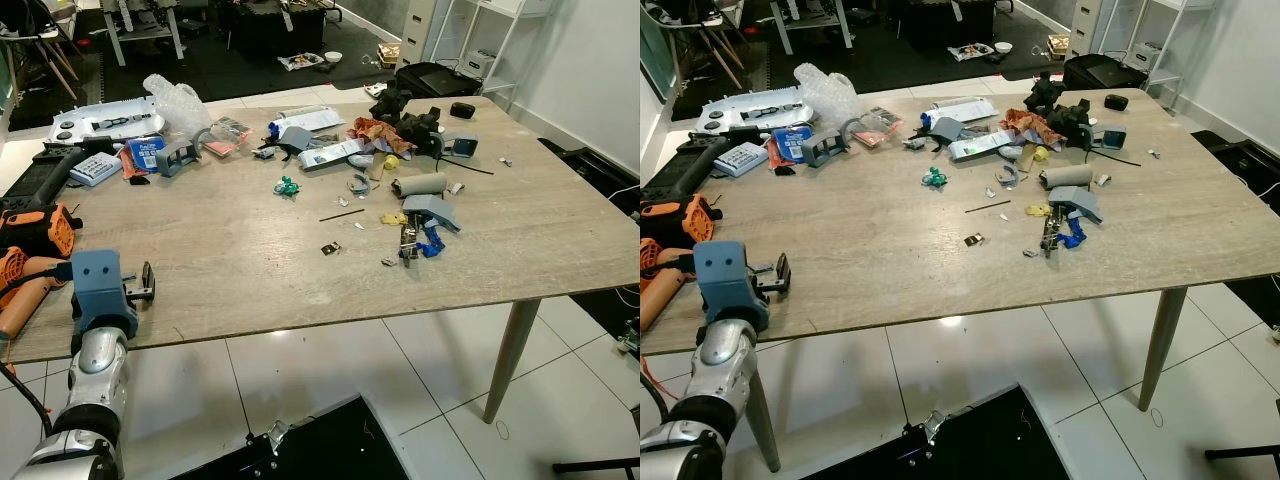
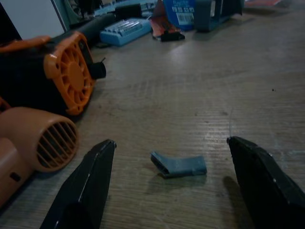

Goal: Picking trash to rubbish bin

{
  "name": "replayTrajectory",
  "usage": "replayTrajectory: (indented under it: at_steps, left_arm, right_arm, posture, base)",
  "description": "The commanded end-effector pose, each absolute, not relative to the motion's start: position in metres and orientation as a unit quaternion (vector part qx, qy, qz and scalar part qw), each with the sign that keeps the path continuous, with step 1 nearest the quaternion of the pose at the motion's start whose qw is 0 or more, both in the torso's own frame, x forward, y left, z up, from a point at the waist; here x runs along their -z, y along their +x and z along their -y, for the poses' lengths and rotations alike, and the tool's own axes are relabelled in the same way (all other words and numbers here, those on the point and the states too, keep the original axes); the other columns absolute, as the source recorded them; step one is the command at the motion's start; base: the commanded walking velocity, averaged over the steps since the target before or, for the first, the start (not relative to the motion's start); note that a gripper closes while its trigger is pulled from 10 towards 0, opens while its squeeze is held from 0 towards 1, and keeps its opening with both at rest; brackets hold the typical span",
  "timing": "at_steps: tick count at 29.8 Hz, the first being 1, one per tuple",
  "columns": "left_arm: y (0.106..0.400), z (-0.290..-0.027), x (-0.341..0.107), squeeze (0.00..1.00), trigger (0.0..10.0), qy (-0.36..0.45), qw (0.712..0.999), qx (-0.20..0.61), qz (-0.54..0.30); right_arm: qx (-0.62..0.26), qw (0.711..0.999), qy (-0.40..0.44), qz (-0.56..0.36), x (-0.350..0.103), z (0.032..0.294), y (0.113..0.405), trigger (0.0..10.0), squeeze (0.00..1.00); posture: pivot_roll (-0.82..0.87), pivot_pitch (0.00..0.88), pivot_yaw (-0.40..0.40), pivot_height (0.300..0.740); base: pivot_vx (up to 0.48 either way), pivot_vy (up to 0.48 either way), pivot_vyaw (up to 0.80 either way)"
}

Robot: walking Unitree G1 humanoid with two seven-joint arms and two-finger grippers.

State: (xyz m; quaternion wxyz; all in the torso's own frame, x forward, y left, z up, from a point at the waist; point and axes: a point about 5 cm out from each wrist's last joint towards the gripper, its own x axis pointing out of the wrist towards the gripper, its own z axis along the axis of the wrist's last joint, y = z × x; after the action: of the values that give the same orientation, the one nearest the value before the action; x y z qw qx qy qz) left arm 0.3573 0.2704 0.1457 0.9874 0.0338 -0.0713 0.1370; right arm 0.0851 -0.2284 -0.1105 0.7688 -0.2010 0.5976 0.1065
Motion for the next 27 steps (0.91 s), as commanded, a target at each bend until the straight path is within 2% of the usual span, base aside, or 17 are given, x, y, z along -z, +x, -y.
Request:
replayTrajectory:
  at_steps: [1, 2, 3, 22, 27]
  left_arm:
    - [0.349, -0.272, -0.121, 0.00, 7.8, 0.036, 0.988, -0.146, 0.019]
    - [0.349, -0.272, -0.121, 0.00, 7.8, 0.036, 0.988, -0.146, 0.019]
    - [0.348, -0.272, -0.119, 0.00, 0.0, 0.035, 0.988, -0.148, 0.014]
    - [0.355, -0.255, -0.119, 0.00, 0.0, 0.028, 0.994, -0.110, 0.009]
    - [0.358, -0.253, -0.122, 0.00, 0.0, -0.004, 0.994, -0.105, 0.016]
  right_arm:
    - [-0.109, 0.760, -0.194, -0.611, 0.113, 0.227, 0.074, 10.0, 0.00]
    - [-0.109, 0.760, -0.194, -0.611, 0.113, 0.227, 0.074, 10.0, 0.00]
    - [-0.108, 0.759, -0.195, -0.611, 0.113, 0.227, 0.074, 10.0, 0.00]
    - [-0.101, 0.764, -0.192, -0.608, 0.113, 0.225, 0.079, 10.0, 0.00]
    - [-0.104, 0.765, -0.191, -0.607, 0.113, 0.222, 0.081, 10.0, 0.00]
  posture:
    - [-0.25, 0.272, 0.021, 0.740]
    - [-0.25, 0.272, 0.021, 0.740]
    - [-0.25, 0.272, 0.020, 0.740]
    - [-0.25, 0.247, 0.035, 0.740]
    - [-0.24, 0.238, 0.038, 0.740]
  base:
    - [0.000, 0.000, 0.00]
    - [0.000, 0.000, 0.00]
    - [0.000, 0.000, 0.00]
    - [0.000, 0.000, 0.00]
    - [0.000, 0.000, 0.00]
